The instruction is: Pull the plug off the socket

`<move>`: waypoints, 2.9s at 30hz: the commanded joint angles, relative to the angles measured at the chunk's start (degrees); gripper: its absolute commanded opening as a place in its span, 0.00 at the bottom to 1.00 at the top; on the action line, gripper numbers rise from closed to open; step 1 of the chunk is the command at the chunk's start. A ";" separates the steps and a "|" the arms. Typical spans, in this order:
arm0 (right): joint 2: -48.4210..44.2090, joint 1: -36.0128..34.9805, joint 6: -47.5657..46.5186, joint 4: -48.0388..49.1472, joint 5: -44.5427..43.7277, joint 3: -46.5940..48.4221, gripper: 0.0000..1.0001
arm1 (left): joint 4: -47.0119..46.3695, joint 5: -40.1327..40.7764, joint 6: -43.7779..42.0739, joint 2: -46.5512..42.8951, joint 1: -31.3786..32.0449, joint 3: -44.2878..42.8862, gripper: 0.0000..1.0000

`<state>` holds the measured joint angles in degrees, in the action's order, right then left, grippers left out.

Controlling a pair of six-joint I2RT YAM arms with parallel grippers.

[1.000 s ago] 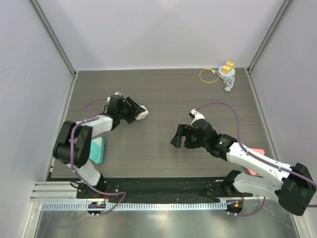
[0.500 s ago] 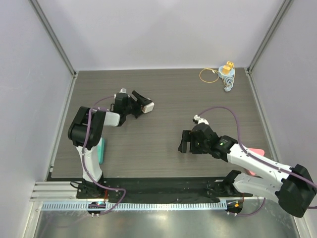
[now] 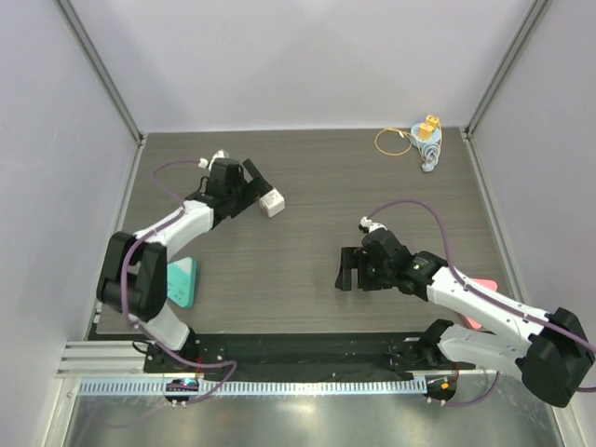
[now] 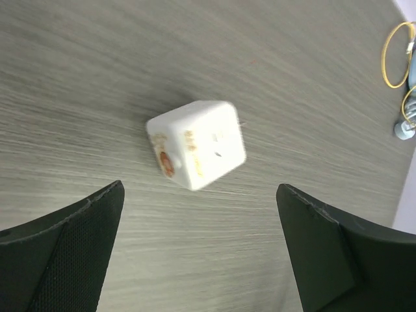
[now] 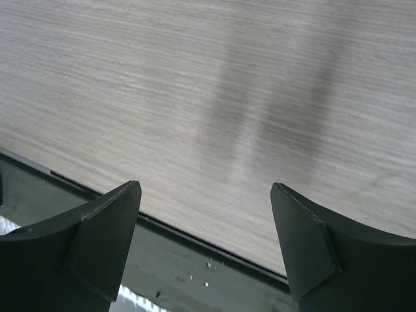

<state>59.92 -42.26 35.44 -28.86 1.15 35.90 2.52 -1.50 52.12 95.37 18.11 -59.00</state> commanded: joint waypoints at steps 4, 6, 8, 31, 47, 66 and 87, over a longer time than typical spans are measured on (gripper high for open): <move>-7.44 0.25 2.43 -10.67 -8.33 4.96 0.88 | 12.33 9.59 -5.01 -8.36 11.39 -6.03 1.00; -8.94 0.34 3.49 -14.27 -13.07 6.02 0.88 | 10.58 7.84 -4.75 -6.88 13.78 -7.00 0.99; -10.35 0.86 5.94 -16.92 -15.20 7.59 0.88 | 9.00 4.85 -4.74 -4.94 16.77 -8.14 0.97; 3.18 46.19 5.08 -22.03 -26.02 21.58 0.92 | 15.49 -8.70 -11.42 -25.73 28.03 5.56 0.95; 7.40 78.47 3.84 -14.04 -18.03 12.54 0.99 | 16.02 -18.10 -11.43 -36.05 27.95 14.17 0.97; 6.27 79.26 6.21 -7.52 -14.60 1.10 1.00 | 7.86 -20.39 -5.55 -29.81 31.71 18.57 0.99; 6.18 75.75 4.46 -14.64 -24.96 6.81 1.00 | 10.57 -13.89 -8.79 -31.83 38.05 17.60 1.00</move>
<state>67.37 34.09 39.18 -41.43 -21.45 40.14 13.32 -16.49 43.88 64.86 56.14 -41.06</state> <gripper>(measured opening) 0.996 0.993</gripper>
